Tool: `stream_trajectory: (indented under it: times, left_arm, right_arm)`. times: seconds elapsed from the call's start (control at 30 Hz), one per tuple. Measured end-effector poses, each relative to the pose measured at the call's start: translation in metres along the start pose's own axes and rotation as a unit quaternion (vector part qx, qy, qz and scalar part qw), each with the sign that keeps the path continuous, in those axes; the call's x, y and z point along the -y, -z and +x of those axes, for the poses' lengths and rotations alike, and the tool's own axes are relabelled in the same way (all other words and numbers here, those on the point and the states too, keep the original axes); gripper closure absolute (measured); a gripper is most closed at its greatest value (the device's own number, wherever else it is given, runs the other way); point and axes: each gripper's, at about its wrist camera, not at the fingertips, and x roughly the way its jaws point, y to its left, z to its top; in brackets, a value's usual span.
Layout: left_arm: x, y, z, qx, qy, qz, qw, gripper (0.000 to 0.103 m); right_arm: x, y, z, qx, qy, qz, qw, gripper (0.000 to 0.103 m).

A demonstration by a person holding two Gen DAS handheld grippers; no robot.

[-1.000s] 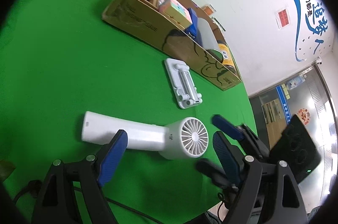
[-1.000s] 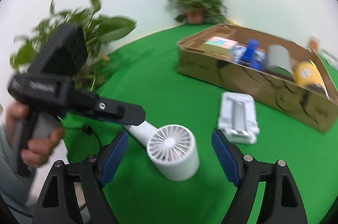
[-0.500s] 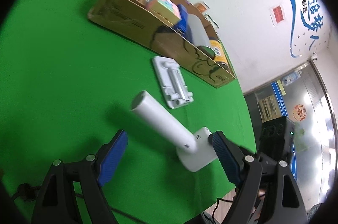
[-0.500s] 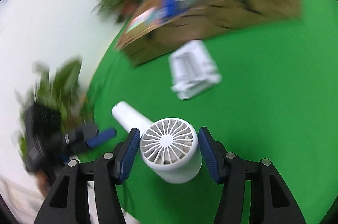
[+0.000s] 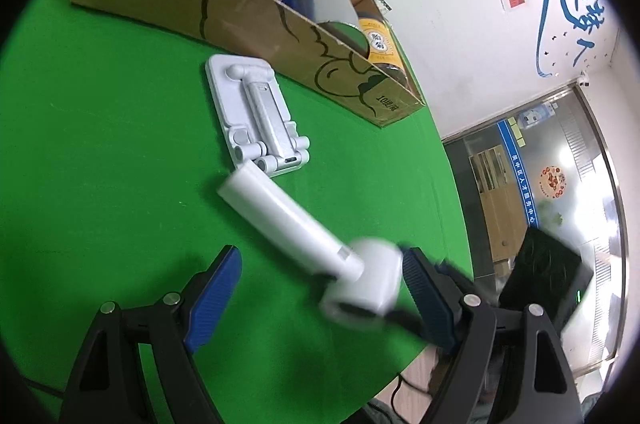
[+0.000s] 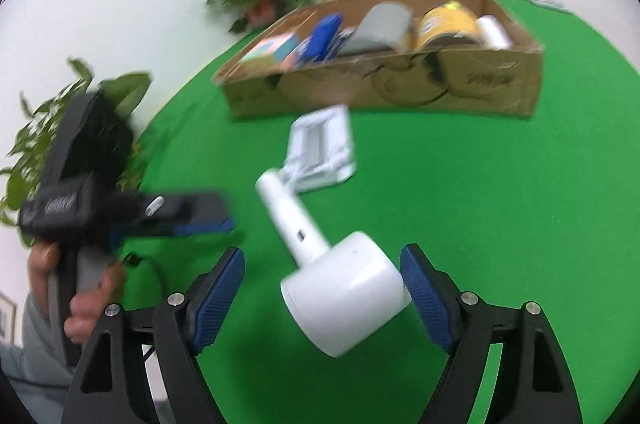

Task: Organize rigid objects
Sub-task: 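Grip the fan handle with the left tool while the right tool holds the fan head, then carry the fan into the box and open both tools beside the cube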

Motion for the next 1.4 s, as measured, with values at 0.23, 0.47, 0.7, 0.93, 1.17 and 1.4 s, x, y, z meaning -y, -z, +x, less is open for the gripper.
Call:
stream_trajectory:
  times: [0.23, 0.47, 0.7, 0.93, 1.17, 1.4]
  left_arm:
    - [-0.019, -0.005, -0.003, 0.0, -0.034, -0.031, 0.9989, 0.021]
    - [-0.027, -0.007, 0.004, -0.018, -0.068, -0.031, 0.9971, 0.061]
    - [-0.029, -0.004, -0.003, -0.014, -0.083, -0.016, 0.9964, 0.069]
    - [-0.005, -0.017, -0.022, 0.015, -0.096, 0.017, 0.9952, 0.07]
    - [0.065, -0.074, -0.083, 0.096, -0.104, 0.109, 0.984, 0.07]
    - [0.094, -0.146, -0.116, 0.113, -0.113, 0.15, 0.9757, 0.07]
  right_arm:
    - [-0.037, 0.028, 0.012, -0.029, -0.088, 0.008, 0.996, 0.023]
    - [-0.059, 0.031, 0.028, -0.017, -0.036, -0.014, 0.999, 0.028]
    - [-0.079, 0.041, 0.05, -0.051, 0.048, -0.034, 0.997, 0.039]
    - [-0.089, 0.037, 0.038, -0.013, 0.053, -0.037, 0.998, 0.041]
    - [-0.116, -0.031, -0.005, 0.082, 0.057, -0.068, 0.993, 0.041]
    - [-0.134, -0.109, -0.016, 0.122, 0.057, -0.073, 0.988, 0.042]
